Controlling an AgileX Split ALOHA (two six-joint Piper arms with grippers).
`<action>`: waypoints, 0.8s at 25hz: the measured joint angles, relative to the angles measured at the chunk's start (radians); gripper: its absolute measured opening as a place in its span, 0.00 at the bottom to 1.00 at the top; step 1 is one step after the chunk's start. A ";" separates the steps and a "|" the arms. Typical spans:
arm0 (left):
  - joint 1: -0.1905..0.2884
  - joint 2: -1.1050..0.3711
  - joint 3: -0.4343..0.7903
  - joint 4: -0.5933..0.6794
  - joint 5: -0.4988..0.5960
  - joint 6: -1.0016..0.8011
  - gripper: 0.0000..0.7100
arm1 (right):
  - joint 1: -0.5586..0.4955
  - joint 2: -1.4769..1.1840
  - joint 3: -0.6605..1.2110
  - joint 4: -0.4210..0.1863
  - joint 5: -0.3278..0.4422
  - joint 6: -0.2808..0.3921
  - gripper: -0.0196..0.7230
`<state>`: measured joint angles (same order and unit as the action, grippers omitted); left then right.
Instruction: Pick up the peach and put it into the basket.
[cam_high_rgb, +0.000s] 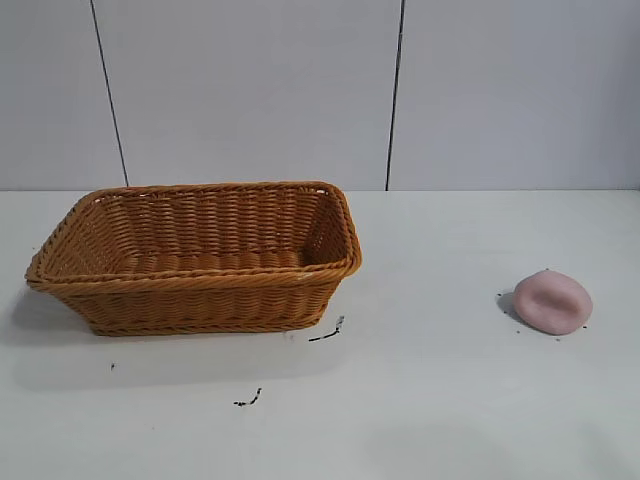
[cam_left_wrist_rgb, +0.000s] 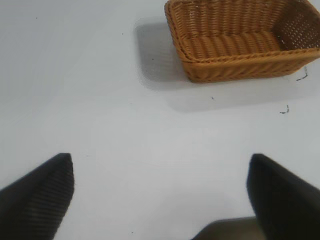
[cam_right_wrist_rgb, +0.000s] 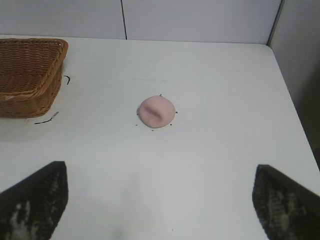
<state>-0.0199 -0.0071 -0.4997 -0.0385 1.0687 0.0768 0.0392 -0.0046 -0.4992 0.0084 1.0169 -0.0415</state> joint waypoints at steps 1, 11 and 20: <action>0.000 0.000 0.000 0.000 0.000 0.000 0.97 | 0.000 0.000 0.000 0.000 -0.001 0.000 0.95; 0.000 0.000 0.000 0.000 0.000 0.000 0.97 | 0.000 0.019 -0.012 0.000 0.001 0.000 0.95; 0.000 0.000 0.000 0.000 0.000 0.000 0.97 | 0.000 0.494 -0.208 0.000 -0.079 0.000 0.95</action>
<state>-0.0199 -0.0071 -0.4997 -0.0385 1.0687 0.0768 0.0392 0.4890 -0.7074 0.0084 0.9377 -0.0415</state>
